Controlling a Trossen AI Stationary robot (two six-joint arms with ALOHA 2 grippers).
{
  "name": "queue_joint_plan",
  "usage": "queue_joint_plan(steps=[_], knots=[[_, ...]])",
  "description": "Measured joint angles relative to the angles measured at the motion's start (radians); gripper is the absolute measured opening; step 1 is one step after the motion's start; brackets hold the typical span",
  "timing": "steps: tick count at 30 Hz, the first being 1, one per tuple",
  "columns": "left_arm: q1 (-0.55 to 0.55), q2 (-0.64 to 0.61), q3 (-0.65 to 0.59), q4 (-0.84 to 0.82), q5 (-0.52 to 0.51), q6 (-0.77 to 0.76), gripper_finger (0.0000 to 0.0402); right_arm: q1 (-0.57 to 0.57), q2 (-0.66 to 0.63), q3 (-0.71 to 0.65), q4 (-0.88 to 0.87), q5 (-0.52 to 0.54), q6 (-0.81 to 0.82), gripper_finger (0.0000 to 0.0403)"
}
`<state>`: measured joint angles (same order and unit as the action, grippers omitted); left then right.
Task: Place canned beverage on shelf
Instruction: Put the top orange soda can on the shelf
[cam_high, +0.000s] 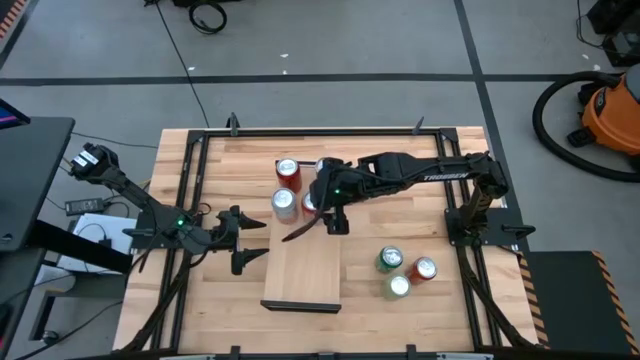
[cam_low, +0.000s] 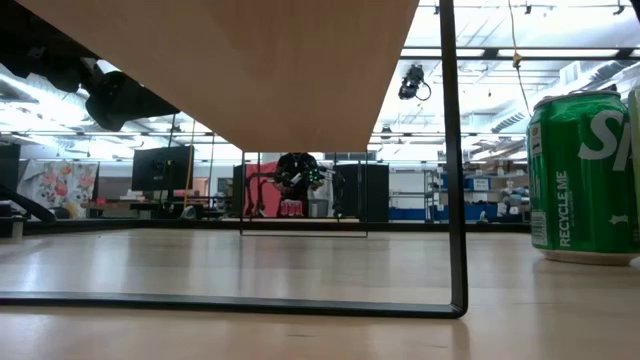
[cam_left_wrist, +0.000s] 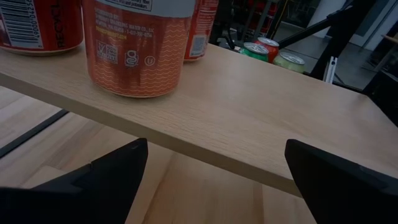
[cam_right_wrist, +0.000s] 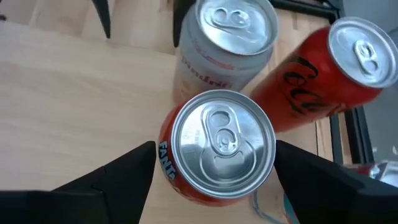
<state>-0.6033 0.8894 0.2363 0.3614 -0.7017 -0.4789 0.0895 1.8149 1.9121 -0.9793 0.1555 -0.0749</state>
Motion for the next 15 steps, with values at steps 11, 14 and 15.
queue_joint_plan(steps=[11, 14, 15], knots=[[0.000, 0.000, 0.000, 0.000, 0.000, 0.000, 0.0392, -0.027, -0.001, 0.000, -0.011, -0.027, 0.078, 0.0320], [0.000, 0.000, 0.000, 0.000, 0.000, 0.000, 0.0392, -0.013, -0.002, 0.000, -0.021, 0.016, 0.120, 0.0315], [0.000, 0.000, 0.000, 0.000, 0.000, 0.000, 0.0392, -0.007, -0.002, 0.001, -0.024, 0.034, 0.137, 0.0314]])
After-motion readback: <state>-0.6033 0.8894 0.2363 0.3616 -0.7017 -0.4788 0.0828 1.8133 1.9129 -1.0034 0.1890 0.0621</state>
